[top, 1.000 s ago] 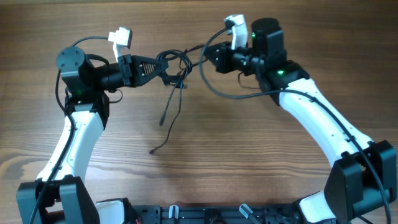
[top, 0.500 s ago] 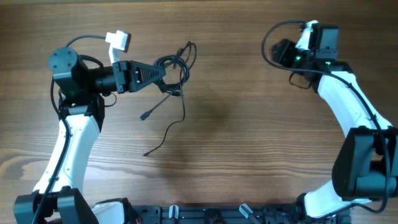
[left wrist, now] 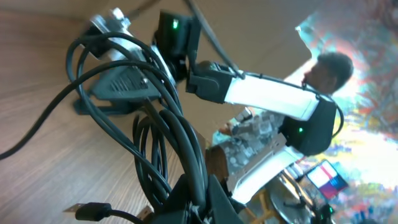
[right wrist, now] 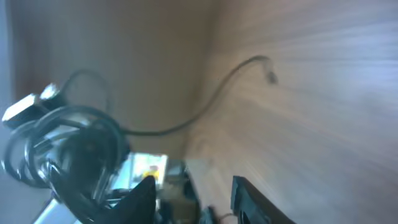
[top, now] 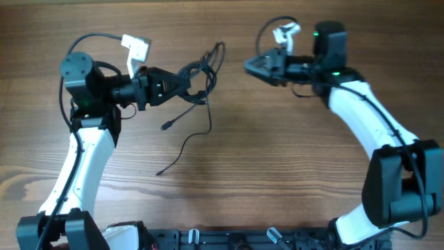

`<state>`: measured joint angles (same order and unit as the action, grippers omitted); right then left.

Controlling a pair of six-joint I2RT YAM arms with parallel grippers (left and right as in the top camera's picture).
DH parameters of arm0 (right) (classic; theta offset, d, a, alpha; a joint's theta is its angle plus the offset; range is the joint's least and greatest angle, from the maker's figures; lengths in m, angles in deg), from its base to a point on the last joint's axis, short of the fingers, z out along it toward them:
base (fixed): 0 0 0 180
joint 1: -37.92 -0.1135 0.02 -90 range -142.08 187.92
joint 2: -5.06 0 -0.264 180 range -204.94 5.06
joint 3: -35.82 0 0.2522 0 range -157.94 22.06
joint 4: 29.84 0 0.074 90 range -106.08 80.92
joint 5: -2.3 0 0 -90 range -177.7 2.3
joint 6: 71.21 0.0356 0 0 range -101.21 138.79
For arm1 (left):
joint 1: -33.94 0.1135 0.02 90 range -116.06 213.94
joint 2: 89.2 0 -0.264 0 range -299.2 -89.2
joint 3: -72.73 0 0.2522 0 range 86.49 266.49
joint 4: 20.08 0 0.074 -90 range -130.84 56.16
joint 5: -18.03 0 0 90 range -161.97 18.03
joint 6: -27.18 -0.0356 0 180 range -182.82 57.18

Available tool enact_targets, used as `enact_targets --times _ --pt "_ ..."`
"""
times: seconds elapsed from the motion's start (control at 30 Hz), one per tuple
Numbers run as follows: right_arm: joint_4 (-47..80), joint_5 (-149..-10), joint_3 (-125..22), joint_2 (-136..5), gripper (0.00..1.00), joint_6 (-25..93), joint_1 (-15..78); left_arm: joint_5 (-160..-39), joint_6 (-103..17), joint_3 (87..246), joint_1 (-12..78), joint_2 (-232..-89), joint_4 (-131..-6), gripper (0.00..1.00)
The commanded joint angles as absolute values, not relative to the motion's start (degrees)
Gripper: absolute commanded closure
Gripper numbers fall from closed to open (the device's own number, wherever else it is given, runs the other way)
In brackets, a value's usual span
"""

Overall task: Untangle cables
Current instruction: 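Move the right gripper back toward the coil held by the left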

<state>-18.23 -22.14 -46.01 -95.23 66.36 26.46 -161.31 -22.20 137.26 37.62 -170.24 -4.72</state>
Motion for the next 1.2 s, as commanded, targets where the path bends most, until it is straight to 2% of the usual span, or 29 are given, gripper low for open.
enact_targets --times 0.0,0.27,0.7,0.9,1.03,1.17 --pt "-26.2 -22.0 -46.5 -94.7 0.59 82.2 22.5 -162.4 -25.3 138.2 35.5 -169.5 -4.5 0.96" --pt "-31.8 -21.7 -46.5 -94.7 0.60 87.3 21.0 -162.4 -25.3 138.1 35.3 -169.5 -4.6 0.96" --pt "-33.0 -20.6 -46.5 -94.7 0.58 84.8 20.7 -162.4 -26.4 138.2 40.5 -169.5 -5.5 0.96" --pt "-36.2 -22.5 -46.5 -94.7 0.60 84.8 18.2 -162.3 -26.4 138.2 40.5 -169.5 -5.9 0.96" --pt "-34.1 -30.1 -46.5 -94.9 0.71 85.0 16.1 -162.3 -25.5 138.2 40.4 -169.5 -6.6 0.96" --pt "-30.4 -36.7 -46.5 -95.0 0.72 86.2 15.2 -162.3 -23.1 138.2 40.4 -169.5 -6.7 0.96"
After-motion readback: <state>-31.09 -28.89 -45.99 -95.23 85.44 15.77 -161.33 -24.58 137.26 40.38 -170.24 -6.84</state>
